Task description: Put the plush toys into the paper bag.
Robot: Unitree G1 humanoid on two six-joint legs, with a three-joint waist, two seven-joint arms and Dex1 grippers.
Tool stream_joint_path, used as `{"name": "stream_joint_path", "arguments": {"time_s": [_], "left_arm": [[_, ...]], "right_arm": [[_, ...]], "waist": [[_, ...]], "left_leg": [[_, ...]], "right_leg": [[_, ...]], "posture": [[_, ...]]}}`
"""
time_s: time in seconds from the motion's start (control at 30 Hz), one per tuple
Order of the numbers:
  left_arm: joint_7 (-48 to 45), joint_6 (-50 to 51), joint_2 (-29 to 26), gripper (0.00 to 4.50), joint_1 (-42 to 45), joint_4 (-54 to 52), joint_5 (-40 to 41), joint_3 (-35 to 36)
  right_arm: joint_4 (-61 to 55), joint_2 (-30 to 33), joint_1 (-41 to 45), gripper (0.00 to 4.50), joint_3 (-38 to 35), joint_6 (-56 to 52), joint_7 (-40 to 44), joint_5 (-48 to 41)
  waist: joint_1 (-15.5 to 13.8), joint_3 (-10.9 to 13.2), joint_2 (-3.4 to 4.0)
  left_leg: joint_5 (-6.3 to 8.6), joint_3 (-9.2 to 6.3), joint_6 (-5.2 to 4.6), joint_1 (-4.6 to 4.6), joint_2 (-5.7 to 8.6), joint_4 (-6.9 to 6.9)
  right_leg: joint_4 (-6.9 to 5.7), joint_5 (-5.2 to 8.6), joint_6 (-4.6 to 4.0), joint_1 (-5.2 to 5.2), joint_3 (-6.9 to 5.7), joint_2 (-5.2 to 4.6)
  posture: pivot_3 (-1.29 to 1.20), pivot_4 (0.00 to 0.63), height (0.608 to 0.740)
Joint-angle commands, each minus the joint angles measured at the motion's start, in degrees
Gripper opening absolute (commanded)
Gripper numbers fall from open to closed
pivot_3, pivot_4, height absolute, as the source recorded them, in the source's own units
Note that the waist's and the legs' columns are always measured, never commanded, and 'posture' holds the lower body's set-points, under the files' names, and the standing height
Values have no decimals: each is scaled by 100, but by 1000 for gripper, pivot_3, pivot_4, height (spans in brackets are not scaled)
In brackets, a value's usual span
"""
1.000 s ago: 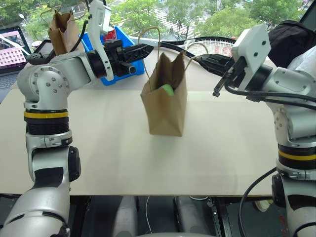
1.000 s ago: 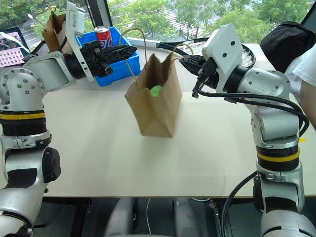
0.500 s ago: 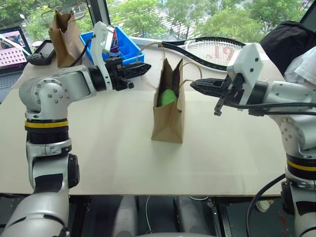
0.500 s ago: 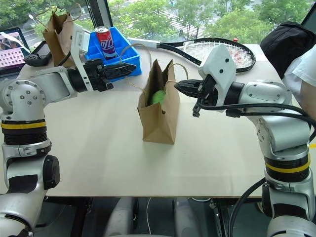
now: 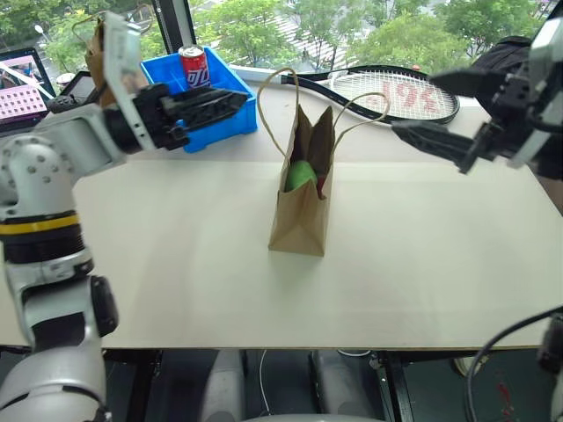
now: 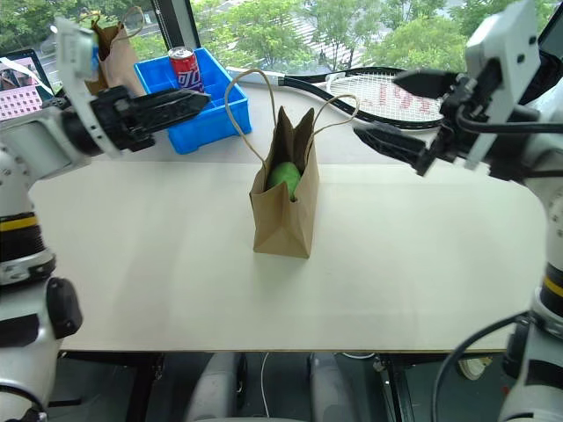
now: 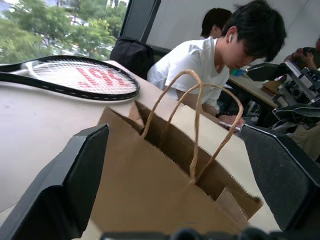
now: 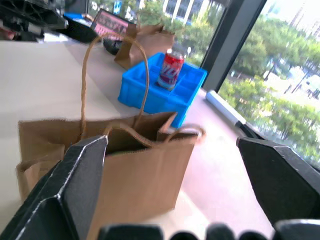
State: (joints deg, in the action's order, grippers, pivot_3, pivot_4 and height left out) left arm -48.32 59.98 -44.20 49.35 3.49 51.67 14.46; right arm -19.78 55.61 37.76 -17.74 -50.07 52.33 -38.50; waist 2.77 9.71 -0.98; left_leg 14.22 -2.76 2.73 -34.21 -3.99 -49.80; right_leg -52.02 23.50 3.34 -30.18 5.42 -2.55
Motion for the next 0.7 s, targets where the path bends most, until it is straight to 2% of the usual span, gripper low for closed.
{"name": "stream_joint_path", "arguments": {"time_s": [0.03, 0.07, 0.17, 0.23, 0.27, 0.33, 0.43, 0.7], "left_arm": [[-1187, -323, -301, 4500, -850, -655, 59, -196], [-1349, -444, -323, 4500, -1024, -810, 8, -282], [-1438, -630, -216, 4500, -1282, -1057, -48, -396], [-1300, -776, -21, 4500, -1382, -1204, -163, -556], [-1091, -856, 161, 4500, -1392, -1295, -317, -731], [-874, -910, 421, 4500, -1406, -1502, -399, -916], [-692, -839, 593, 4500, -1467, -1770, -432, -1077], [-282, -946, 728, 4500, -1558, -2365, -914, -1703]], "right_arm": [[-383, 138, -375, 3891, -391, -305, 153, -554], [-435, 192, -506, 3783, -330, -299, 187, -552], [-469, 192, -791, 2700, -15, -131, 126, -350], [-373, 90, -976, 1950, 510, 331, 20, 190], [-213, -166, -925, 1720, 1004, 681, -117, 590], [69, -669, -734, 987, 1658, 1132, -314, 1054], [397, -1112, -563, 7, 2147, 1495, -376, 1475], [515, -1861, -508, 7, 2534, 1797, -320, 1644]], "waist": [[10, 4, 6], [0, 6, 7], [-46, 8, 5], [-54, 7, 5], [-53, 7, 5], [-37, 6, 2], [-2, 9, 3], [-21, 11, 6]], "left_leg": [[0, 1, 0, 0, -1, -1], [-1, 1, -1, 1, -1, -3], [-8, -1, -11, -2, -3, -8], [-12, 0, -18, -2, -2, -9], [-12, 0, -18, 2, -2, -9], [-13, 4, -19, 8, -3, -9], [-15, 14, -23, 0, -2, -10], [-16, -2, -24, -4, 0, -1]], "right_leg": [[-4, 1, -3, -1, 1, 0], [-8, 1, -4, -1, 1, 0], [-6, -1, -8, 0, -6, 1], [2, -2, -8, 3, -5, 1], [9, -2, -8, 9, -5, 1], [18, -3, -5, 16, -2, 0], [9, -7, 1, 2, 11, 2], [1, -7, 0, 2, -1, 3]], "posture": [[0, 150, 656], [0, 150, 656], [0, 150, 656], [0, 150, 656], [0, 150, 656], [0, 150, 656], [0, 150, 656], [0, 150, 656]]}}
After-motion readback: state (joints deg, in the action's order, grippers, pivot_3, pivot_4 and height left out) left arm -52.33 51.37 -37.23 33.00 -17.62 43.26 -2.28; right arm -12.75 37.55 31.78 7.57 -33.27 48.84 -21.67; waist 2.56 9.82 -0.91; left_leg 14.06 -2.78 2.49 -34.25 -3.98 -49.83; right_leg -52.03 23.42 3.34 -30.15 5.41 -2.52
